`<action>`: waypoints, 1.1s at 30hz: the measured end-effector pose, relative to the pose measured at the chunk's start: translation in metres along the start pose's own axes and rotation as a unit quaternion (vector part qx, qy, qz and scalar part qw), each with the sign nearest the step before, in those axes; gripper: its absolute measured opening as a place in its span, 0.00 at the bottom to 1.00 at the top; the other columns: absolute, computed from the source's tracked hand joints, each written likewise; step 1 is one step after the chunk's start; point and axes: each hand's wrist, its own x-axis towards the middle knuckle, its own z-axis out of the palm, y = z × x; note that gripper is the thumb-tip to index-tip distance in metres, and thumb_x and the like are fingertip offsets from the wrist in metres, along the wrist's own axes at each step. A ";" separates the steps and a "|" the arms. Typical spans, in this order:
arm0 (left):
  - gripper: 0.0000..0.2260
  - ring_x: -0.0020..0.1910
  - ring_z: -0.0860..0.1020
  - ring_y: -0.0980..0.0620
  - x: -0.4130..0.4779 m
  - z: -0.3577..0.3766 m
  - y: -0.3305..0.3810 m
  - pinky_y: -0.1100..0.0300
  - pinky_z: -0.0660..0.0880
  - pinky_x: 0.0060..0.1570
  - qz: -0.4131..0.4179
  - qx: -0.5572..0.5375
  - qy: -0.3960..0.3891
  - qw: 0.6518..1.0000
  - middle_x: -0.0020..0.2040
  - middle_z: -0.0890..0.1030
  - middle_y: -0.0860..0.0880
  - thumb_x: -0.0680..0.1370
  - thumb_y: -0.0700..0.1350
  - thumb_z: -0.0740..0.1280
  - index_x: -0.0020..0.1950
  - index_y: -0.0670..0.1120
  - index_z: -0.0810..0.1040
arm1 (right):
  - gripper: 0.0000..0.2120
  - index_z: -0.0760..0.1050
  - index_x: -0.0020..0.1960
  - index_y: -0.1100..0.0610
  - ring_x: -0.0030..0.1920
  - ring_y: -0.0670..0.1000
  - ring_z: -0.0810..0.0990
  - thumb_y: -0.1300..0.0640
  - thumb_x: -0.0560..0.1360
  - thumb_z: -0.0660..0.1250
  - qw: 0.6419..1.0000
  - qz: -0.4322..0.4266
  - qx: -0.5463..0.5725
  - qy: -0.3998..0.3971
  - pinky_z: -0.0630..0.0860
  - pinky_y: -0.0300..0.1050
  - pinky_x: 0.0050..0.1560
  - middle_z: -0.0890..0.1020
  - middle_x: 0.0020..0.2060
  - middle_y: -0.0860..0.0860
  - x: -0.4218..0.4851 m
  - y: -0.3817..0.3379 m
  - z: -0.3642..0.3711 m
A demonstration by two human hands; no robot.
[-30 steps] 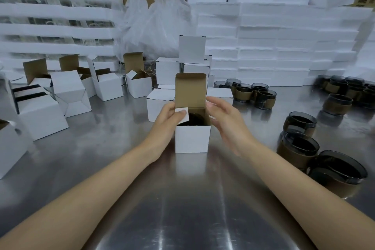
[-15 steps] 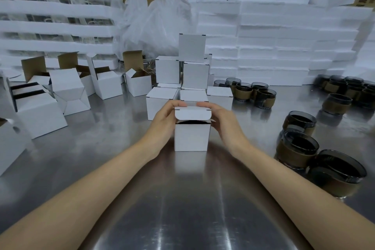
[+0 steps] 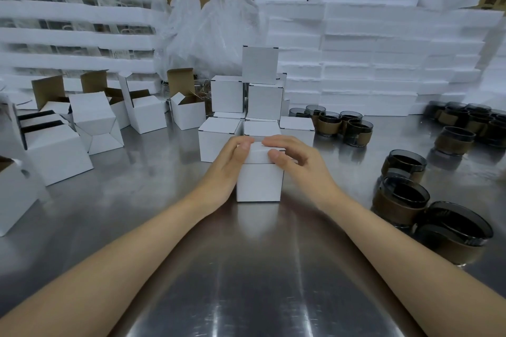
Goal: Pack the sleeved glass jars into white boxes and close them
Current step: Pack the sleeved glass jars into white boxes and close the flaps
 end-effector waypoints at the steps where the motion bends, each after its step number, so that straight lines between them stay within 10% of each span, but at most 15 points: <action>1: 0.18 0.65 0.72 0.52 0.000 -0.001 -0.001 0.47 0.66 0.69 -0.002 0.018 -0.009 1.000 0.64 0.75 0.51 0.77 0.59 0.56 0.61 0.52 0.72 | 0.09 0.80 0.54 0.53 0.59 0.37 0.75 0.62 0.76 0.67 1.000 0.008 -0.003 -0.016 0.69 0.27 0.54 0.78 0.58 0.51 0.000 0.000 -0.001; 10: 0.18 0.69 0.64 0.60 0.003 -0.004 0.000 0.57 0.59 0.70 -0.053 0.028 -0.063 0.996 0.70 0.66 0.55 0.72 0.52 0.55 0.61 0.60 0.69 | 0.14 0.76 0.57 0.49 0.66 0.39 0.69 0.56 0.73 0.73 0.981 -0.018 -0.153 -0.119 0.64 0.36 0.68 0.70 0.65 0.46 -0.006 -0.001 -0.004; 15: 0.18 0.66 0.68 0.62 0.003 -0.002 -0.006 0.58 0.63 0.64 -0.043 0.010 -0.052 0.998 0.66 0.69 0.57 0.72 0.51 0.53 0.59 0.62 0.72 | 0.17 0.72 0.52 0.49 0.59 0.42 0.71 0.55 0.68 0.77 0.957 0.028 -0.238 -0.163 0.68 0.38 0.58 0.70 0.58 0.47 0.005 -0.028 -0.009; 21: 0.24 0.64 0.71 0.58 0.003 -0.002 -0.009 0.51 0.65 0.69 -0.029 0.032 0.021 0.999 0.64 0.72 0.53 0.74 0.67 0.47 0.59 0.59 0.74 | 0.19 0.67 0.51 0.49 0.47 0.45 0.72 0.50 0.68 0.75 0.870 0.165 -0.420 -0.199 0.69 0.46 0.46 0.67 0.52 0.46 0.004 -0.067 -0.042; 28: 0.20 0.61 0.74 0.50 0.009 -0.002 -0.006 0.47 0.69 0.67 -0.051 0.028 0.100 0.993 0.63 0.75 0.44 0.85 0.46 0.46 0.54 0.46 0.78 | 0.17 0.65 0.63 0.56 0.61 0.60 0.67 0.61 0.75 0.61 0.684 0.240 -0.687 -0.040 0.64 0.49 0.43 0.64 0.61 0.57 -0.002 -0.064 -0.041; 33: 0.19 0.56 0.76 0.51 0.011 -0.001 -0.005 0.51 0.71 0.63 -0.047 0.030 0.134 0.989 0.58 0.79 0.44 0.84 0.43 0.48 0.48 0.44 0.79 | 0.14 0.66 0.61 0.59 0.58 0.59 0.75 0.64 0.75 0.60 0.680 0.257 -0.686 0.020 0.64 0.46 0.42 0.74 0.57 0.58 0.007 -0.041 -0.046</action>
